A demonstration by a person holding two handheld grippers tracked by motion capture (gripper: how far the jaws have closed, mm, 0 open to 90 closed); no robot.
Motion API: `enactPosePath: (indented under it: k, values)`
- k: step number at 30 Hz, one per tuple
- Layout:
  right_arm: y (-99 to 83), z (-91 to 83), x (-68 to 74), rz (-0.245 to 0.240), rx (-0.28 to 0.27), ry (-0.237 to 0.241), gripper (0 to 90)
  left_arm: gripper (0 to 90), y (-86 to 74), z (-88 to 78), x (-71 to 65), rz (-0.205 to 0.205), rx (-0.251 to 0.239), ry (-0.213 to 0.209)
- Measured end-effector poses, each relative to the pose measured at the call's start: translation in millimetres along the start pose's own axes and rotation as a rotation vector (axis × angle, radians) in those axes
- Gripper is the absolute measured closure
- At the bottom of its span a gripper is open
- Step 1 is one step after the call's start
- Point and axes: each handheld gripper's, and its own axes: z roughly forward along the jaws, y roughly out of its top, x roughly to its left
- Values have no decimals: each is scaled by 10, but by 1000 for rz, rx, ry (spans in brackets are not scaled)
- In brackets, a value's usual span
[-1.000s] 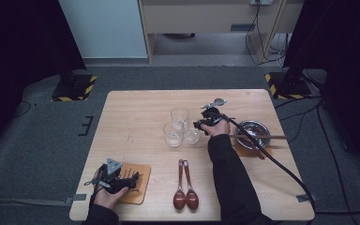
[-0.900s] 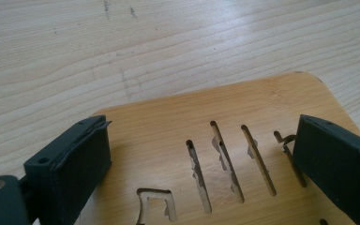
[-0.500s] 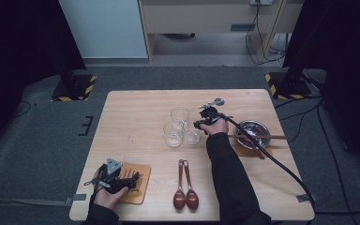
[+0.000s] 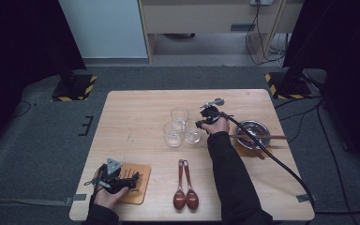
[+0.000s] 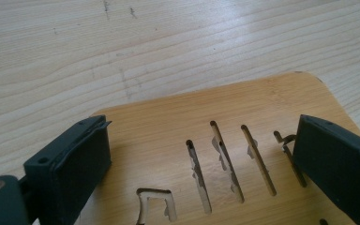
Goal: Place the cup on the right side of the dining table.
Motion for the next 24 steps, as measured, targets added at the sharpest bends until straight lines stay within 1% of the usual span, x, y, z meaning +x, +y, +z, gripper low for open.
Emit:
enactPosePath:
  k: [1, 2, 3, 8, 9, 10, 13, 15, 16, 20, 21, 22, 24]
  values:
    - [-13, -7, -16, 17, -6, 5, 813, 34, 0, 0, 0, 0, 0, 0]
    - [-13, -7, -16, 17, -6, 5, 813, 35, 0, 0, 0, 0, 0, 0]
    - [-29, -17, -32, 33, -13, 11, 814, 34, 0, 0, 0, 0, 0, 0]
    - [-49, -61, -57, 29, -18, 6, 817, 35, 0, 0, -1, 0, 0, 0]
    - [-64, -97, -75, 43, -28, 17, 818, 35, 0, 0, -1, 0, 0, 0]
    - [-64, -97, -75, 43, -28, 17, 818, 35, 0, 0, -1, 0, 0, 0]
    - [-80, -168, -103, 45, -51, 21, 820, 34, 0, 1, -1, 0, 0, 1]
    - [-81, -254, -122, 45, -73, 21, 820, 34, 0, 0, -1, 0, 0, 1]
    - [-81, -254, -122, 45, -73, 21, 820, 34, 0, 0, -1, 0, 0, 1]
    - [-71, -359, -140, 51, -114, 25, 820, 34, 0, 2, -1, 0, -1, 1]
    - [-57, -408, -146, 51, -133, 27, 820, 34, 0, 2, -1, 0, -2, 1]
    - [-57, -408, -146, 51, -133, 27, 820, 34, 0, 1, -1, 0, 0, 0]
    - [-39, -455, -153, 56, -157, 28, 820, 34, 0, 0, -1, 0, 0, 1]
